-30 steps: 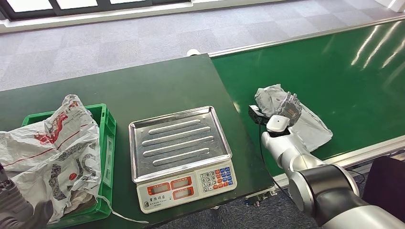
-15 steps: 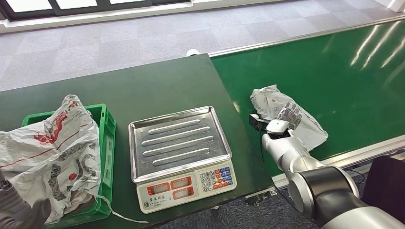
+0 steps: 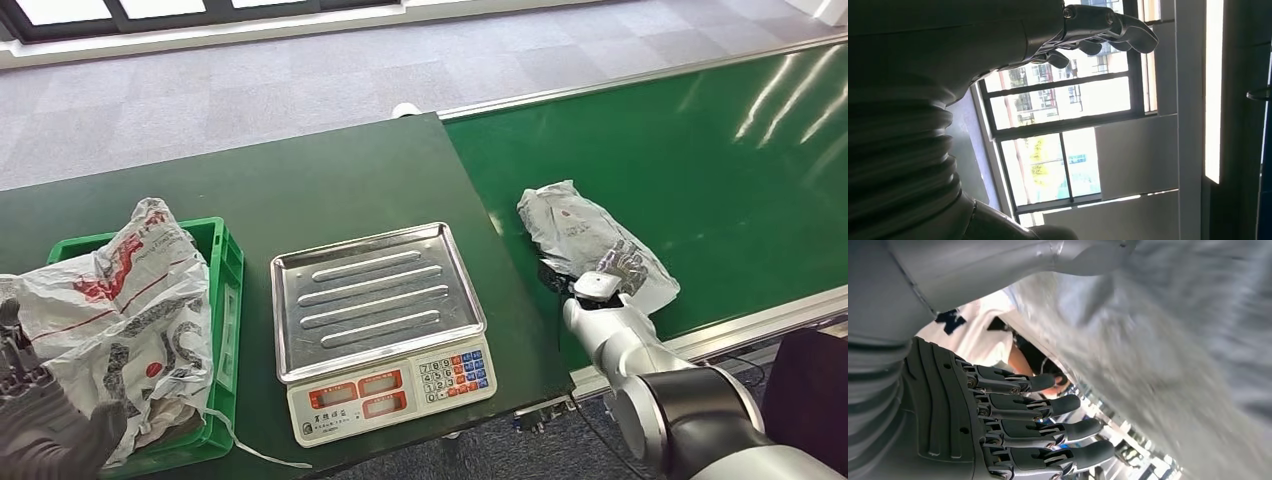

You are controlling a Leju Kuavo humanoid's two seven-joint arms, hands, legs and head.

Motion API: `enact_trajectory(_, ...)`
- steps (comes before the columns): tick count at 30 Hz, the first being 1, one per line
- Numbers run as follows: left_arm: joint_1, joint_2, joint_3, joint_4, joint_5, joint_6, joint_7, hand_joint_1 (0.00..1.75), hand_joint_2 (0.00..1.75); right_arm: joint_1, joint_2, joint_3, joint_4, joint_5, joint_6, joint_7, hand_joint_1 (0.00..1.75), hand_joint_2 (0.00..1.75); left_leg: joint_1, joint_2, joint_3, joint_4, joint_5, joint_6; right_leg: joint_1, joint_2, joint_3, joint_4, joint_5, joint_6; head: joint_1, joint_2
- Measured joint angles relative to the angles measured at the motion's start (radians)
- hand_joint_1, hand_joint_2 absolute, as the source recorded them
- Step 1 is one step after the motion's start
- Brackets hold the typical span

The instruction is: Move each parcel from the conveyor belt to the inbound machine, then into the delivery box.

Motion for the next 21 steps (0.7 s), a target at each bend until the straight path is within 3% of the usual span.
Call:
enact_trajectory(6,-0.047,0.014,-0.054,0.069,0.026,0.02,0.0,0.0,1.75,0.067,-0.034,-0.069,0.0,-0.012,-0.014,-0.011,0.0,1.75,-0.001,0.001,0.0,0.0,-0.001,0.001,-0.001,0.001,0.0,0.0,0.0,0.0,0.0,0.0)
enact_trajectory(15,-0.058,0.028,-0.095,0.105,0.042,0.04,0.0,0.0,1.75,0.091,-0.058,-0.112,0.0,-0.007,-0.013,-0.047,0.0,1.75,-0.001,0.001,0.001,0.0,-0.001,0.001,0.0,0.001,0.001,0.0,-0.001,0.001,0.0,0.0)
enact_trajectory(19,-0.06,0.027,-0.097,0.101,0.027,0.042,0.0,0.0,1.75,0.085,-0.06,-0.116,0.0,0.015,0.024,-0.094,1.75,1.75,-0.001,0.001,0.001,0.0,-0.001,0.001,-0.001,0.001,0.002,0.0,0.0,0.001,0.0,0.0)
enact_trajectory(21,-0.058,0.027,-0.096,0.092,0.02,0.042,0.0,0.0,1.75,0.073,-0.058,-0.115,0.001,0.019,0.043,-0.101,1.75,1.75,-0.001,0.001,0.0,0.0,-0.001,0.001,-0.001,0.001,0.002,0.0,0.0,0.001,0.0,0.0)
